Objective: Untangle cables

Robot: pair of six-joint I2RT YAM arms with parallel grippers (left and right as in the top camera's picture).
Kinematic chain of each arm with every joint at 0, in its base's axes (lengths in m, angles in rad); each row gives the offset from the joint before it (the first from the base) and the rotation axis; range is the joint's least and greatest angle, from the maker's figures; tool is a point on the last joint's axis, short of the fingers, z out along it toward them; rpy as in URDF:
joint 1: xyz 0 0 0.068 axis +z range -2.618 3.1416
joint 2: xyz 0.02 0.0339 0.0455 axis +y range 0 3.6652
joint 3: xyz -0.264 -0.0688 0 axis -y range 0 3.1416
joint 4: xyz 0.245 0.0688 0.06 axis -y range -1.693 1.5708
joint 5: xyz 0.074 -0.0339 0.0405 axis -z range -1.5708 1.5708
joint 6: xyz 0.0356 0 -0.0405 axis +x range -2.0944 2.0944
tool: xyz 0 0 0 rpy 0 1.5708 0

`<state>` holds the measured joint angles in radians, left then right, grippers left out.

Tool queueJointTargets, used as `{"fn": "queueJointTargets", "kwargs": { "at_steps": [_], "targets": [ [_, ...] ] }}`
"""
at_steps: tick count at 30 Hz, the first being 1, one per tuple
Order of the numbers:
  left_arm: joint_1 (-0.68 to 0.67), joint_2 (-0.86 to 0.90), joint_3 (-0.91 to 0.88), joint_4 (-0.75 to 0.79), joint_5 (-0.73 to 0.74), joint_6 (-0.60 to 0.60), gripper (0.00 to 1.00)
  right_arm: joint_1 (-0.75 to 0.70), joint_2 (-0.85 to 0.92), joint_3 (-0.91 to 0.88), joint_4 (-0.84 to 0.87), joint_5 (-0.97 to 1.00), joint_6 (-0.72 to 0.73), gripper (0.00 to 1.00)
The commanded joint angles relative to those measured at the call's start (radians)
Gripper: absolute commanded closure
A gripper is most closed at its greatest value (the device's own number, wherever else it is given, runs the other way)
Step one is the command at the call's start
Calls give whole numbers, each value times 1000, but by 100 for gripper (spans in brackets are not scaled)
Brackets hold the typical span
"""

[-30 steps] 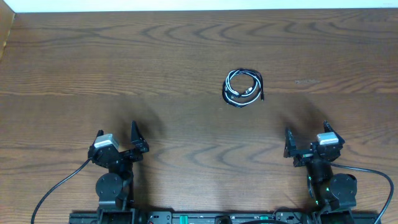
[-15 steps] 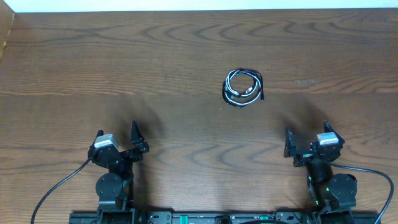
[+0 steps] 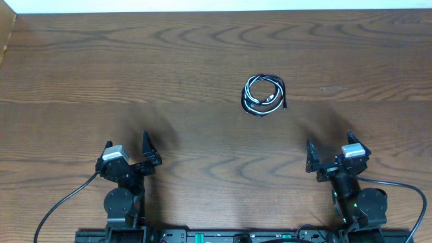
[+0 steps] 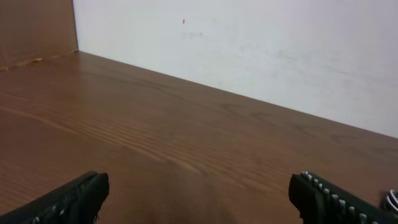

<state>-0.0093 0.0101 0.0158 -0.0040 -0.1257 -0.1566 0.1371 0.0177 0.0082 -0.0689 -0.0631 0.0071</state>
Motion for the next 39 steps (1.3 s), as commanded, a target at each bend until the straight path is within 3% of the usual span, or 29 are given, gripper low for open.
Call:
{"fn": "queueJointTargets", "kwargs": {
  "at_steps": [1, 6, 11, 18, 22, 27, 31, 39],
  "targets": [
    [5, -4, -5, -21, 52, 7, 2, 6, 24, 5, -3, -56, 23, 1],
    [4, 84, 84, -48, 145, 6, 2, 6, 111, 58, -3, -115, 42, 1],
    [4, 300, 250, -79, 173, 8, 2, 6, 240, 172, -31, -135, 45, 1],
    [4, 632, 539, -182, 366, 7, 2, -11, 504, 424, -98, -146, 105, 1],
    [3, 841, 758, -315, 456, 6, 2, -51, 661, 598, -205, -182, 105, 1],
    [-13, 1109, 1070, -537, 562, 6, 2, -152, 893, 869, -422, -378, 105, 1],
    [-95, 1291, 1257, -648, 562, 7, 2, -226, 1048, 1032, -539, -531, 105, 1],
    [-211, 1629, 1569, -848, 560, 42, 2, -294, 1212, 1149, -627, -651, 105, 1]
  ]
}}
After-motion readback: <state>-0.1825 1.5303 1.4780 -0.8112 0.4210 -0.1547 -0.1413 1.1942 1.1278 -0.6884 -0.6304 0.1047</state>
